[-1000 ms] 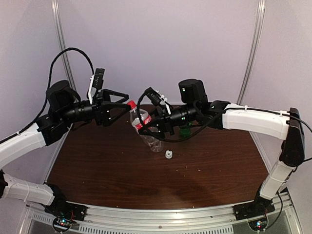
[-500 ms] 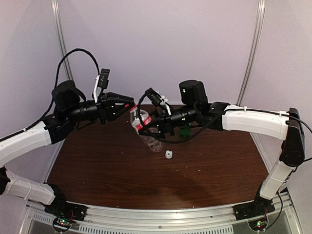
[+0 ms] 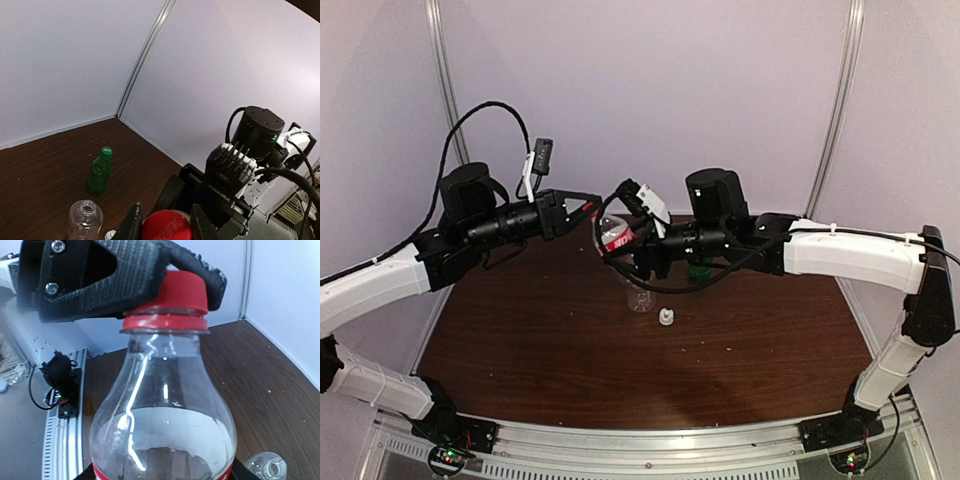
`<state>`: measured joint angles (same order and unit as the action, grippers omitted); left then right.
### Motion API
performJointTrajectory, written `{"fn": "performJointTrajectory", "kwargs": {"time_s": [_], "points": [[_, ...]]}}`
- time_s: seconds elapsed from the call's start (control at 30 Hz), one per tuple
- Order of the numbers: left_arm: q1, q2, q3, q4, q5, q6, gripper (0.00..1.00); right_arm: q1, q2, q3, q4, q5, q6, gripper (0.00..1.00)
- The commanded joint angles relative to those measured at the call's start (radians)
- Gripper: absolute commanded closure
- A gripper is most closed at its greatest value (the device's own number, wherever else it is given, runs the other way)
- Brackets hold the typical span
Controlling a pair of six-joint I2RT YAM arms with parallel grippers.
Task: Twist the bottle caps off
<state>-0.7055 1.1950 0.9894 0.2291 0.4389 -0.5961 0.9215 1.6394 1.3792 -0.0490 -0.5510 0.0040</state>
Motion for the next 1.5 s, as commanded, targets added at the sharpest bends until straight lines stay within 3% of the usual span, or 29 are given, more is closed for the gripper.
{"fn": "performJointTrajectory", "kwargs": {"time_s": [0.0, 0.13, 0.27, 0.6, 0.73, 0.9, 1.1, 1.47], "points": [[-0.025, 0.012, 0.069, -0.098, -0.26, -0.029, 0.96, 0.031, -0.025, -0.02, 0.023, 0.403, -0.061, 0.64], [-0.034, 0.053, 0.101, -0.131, -0.309, -0.029, 0.93, 0.084, -0.01, -0.025, 0.039, 0.637, -0.111, 0.65], [-0.035, 0.061, 0.098, -0.125, -0.315, -0.022, 0.83, 0.092, -0.016, -0.043, 0.046, 0.665, -0.118, 0.65], [-0.032, -0.009, 0.08, -0.1, -0.147, 0.22, 0.28, 0.073, -0.07, -0.078, 0.042, 0.407, -0.152, 0.6], [-0.028, -0.039, 0.081, -0.144, -0.074, 0.315, 0.17, 0.039, -0.107, -0.105, 0.046, 0.227, -0.136, 0.6], [-0.024, -0.049, 0.086, -0.132, 0.153, 0.372, 0.15, 0.004, -0.144, -0.133, 0.047, -0.051, -0.138, 0.59], [-0.023, -0.028, 0.062, 0.024, 0.413, 0.324, 0.15, -0.014, -0.131, -0.142, 0.102, -0.365, -0.113, 0.59], [-0.025, 0.036, 0.062, 0.123, 0.538, 0.272, 0.28, -0.018, -0.091, -0.127, 0.152, -0.547, -0.059, 0.59]]}}
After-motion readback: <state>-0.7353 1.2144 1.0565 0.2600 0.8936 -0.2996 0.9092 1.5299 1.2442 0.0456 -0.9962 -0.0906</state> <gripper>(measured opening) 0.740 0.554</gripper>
